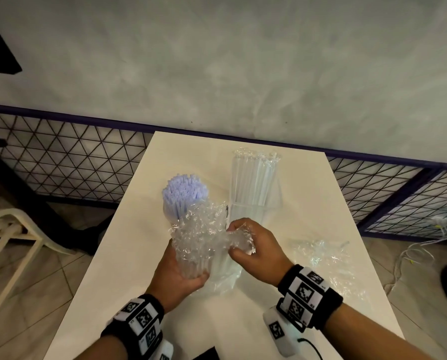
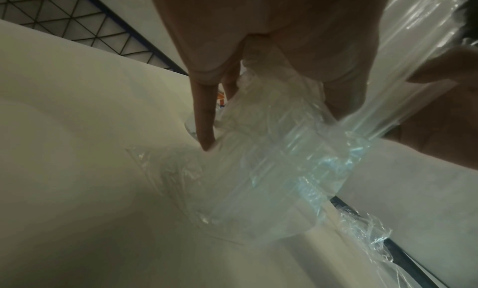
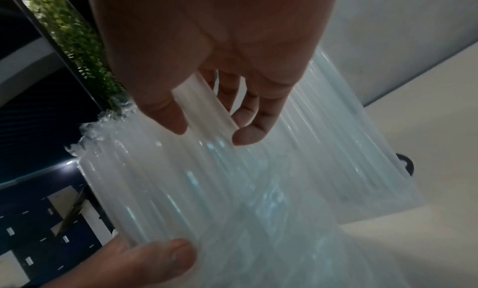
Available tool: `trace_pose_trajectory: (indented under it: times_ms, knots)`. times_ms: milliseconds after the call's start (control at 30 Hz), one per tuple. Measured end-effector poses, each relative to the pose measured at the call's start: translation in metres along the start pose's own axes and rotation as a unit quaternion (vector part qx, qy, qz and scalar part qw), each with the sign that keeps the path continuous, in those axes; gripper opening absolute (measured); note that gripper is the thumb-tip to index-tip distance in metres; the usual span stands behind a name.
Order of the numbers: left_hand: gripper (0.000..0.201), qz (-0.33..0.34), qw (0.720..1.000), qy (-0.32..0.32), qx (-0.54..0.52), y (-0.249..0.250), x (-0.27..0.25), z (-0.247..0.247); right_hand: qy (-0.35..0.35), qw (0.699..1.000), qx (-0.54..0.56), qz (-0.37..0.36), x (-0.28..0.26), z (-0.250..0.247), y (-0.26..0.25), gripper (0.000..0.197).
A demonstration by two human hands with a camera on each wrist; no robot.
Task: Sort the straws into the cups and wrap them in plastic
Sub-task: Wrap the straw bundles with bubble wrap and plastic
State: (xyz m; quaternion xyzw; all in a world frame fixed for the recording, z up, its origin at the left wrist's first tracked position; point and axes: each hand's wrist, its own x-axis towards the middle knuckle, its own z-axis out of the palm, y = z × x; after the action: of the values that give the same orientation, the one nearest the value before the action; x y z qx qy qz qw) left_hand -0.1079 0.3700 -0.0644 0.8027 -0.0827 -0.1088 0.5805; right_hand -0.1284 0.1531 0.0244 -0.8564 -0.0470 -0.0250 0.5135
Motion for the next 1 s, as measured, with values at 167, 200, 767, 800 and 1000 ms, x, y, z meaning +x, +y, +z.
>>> trace_pose_trajectory:
  times_ms: [167,200,767,800,1000]
  knots:
    - [0.085,-0.001,1.0,0.004,0.006,-0.001,0.0,0.001,0.001,0.999,-0.043,0.014,0.005,-0.005,0.001,0.028]
    - [0.085,0.0,1.0,0.004,0.006,-0.001,-0.001,0.001,0.002,0.999,-0.026,0.031,0.005,-0.004,0.003,0.03]
    - [0.089,0.018,1.0,0.007,0.017,0.001,0.0,0.001,0.054,0.996,-0.069,-0.004,0.016,-0.02,-0.015,0.02]
    - [0.088,0.019,1.0,0.004,0.017,0.0,0.0,0.001,0.064,0.997,-0.053,-0.001,0.016,-0.022,-0.016,0.02]
    - [0.089,0.016,1.0,0.003,0.02,-0.002,0.0,0.0,0.058,0.998,0.035,0.007,0.021,-0.028,-0.028,0.023]
